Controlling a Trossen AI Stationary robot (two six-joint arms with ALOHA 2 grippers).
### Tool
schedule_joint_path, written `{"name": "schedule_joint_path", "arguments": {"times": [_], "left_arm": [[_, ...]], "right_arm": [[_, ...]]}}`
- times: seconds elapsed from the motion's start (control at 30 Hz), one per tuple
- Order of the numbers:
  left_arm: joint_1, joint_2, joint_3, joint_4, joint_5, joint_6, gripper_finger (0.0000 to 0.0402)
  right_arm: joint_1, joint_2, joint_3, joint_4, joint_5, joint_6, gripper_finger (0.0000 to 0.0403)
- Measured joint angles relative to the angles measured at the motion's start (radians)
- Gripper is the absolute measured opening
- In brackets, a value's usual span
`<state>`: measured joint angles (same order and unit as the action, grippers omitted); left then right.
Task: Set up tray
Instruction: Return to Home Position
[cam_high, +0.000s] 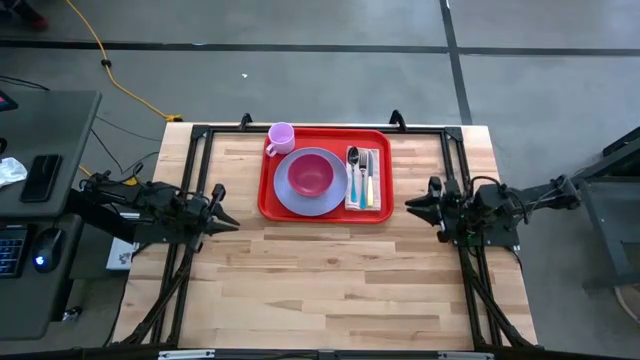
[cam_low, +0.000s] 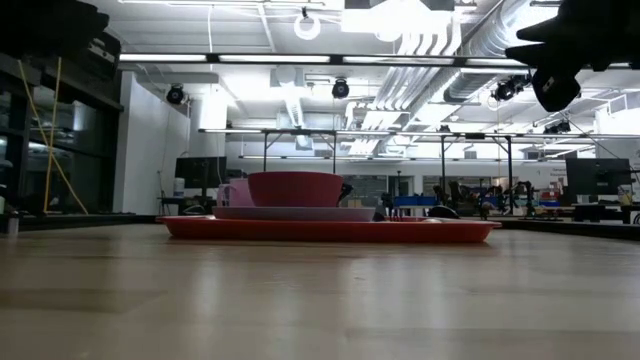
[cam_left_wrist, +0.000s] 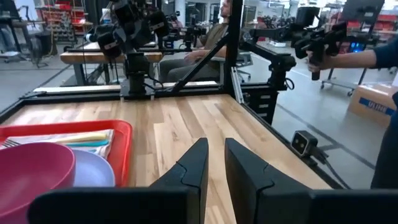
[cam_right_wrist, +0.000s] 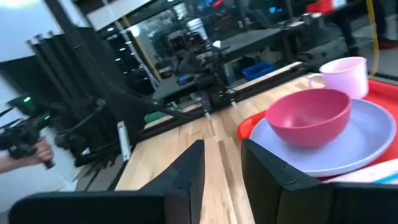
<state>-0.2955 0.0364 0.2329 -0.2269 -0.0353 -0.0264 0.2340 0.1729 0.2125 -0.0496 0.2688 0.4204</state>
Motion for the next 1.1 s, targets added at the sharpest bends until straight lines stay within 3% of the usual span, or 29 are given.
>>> {"name": "schedule_joint_path", "arguments": {"times": [0.4, 0.5, 0.7, 1.1], "left_arm": [[0.000, 0.000, 0.000, -0.008, 0.000, 0.076, 0.0085], [0.000, 0.000, -0.022, 0.025, -0.010, 0.089, 0.0085], [0.001, -0.007, -0.200, 0.269, -0.048, 0.070, 0.0085], [0.001, 0.017, -0.215, 0.257, -0.160, -0.041, 0.0085]], "right_arm": [[0.000, -0.172, -0.123, 0.018, -0.053, -0.012, 0.0083], [0.000, -0.166, -0.131, 0.004, -0.051, -0.011, 0.0083], [0.000, -0.169, -0.131, 0.024, -0.051, -0.026, 0.0083], [0.000, -0.169, -0.131, -0.043, -0.034, -0.027, 0.0083]]}}
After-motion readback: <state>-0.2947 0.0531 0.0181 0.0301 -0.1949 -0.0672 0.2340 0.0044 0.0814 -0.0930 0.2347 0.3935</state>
